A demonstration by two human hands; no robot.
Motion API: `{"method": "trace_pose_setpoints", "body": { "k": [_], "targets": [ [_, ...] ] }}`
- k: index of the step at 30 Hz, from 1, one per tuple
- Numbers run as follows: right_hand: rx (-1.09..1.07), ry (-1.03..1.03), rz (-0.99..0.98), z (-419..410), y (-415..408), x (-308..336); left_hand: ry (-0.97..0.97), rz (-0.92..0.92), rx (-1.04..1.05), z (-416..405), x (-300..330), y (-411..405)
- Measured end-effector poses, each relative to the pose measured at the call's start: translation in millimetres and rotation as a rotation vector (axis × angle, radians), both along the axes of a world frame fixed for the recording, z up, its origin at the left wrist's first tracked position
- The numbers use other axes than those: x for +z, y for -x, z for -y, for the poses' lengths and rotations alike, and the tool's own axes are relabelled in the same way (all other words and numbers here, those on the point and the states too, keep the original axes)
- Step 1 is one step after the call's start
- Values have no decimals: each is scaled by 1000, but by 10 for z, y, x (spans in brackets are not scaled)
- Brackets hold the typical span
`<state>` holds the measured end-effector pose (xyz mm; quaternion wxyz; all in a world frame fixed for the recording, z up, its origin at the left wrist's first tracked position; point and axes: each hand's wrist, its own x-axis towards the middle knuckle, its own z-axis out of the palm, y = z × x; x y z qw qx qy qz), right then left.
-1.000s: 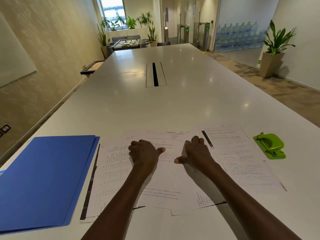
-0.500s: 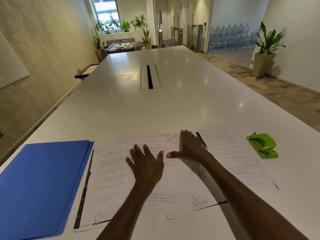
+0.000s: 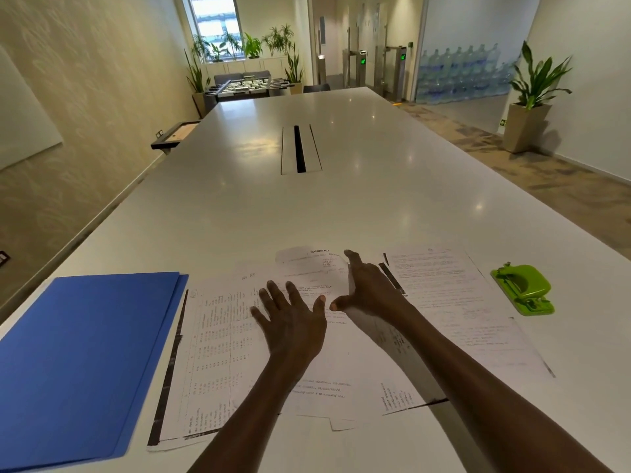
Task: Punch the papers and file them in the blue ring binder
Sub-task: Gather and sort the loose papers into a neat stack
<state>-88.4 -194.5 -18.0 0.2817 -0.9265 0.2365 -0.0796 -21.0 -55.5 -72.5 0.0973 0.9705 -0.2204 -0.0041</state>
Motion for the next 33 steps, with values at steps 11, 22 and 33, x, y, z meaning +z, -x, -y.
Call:
{"method": "trace_pose_setpoints", "body": {
  "k": [11, 22, 33],
  "targets": [
    [-380, -547, 325, -76, -11, 60, 26, -14, -19, -26, -8, -2],
    [-259, -359, 579, -170, 307, 269, 759, -305, 40, -141, 482, -180],
    [-5, -549, 990, -62, 572, 1234, 1380, -187, -297, -359, 1486, -121]
  ]
}}
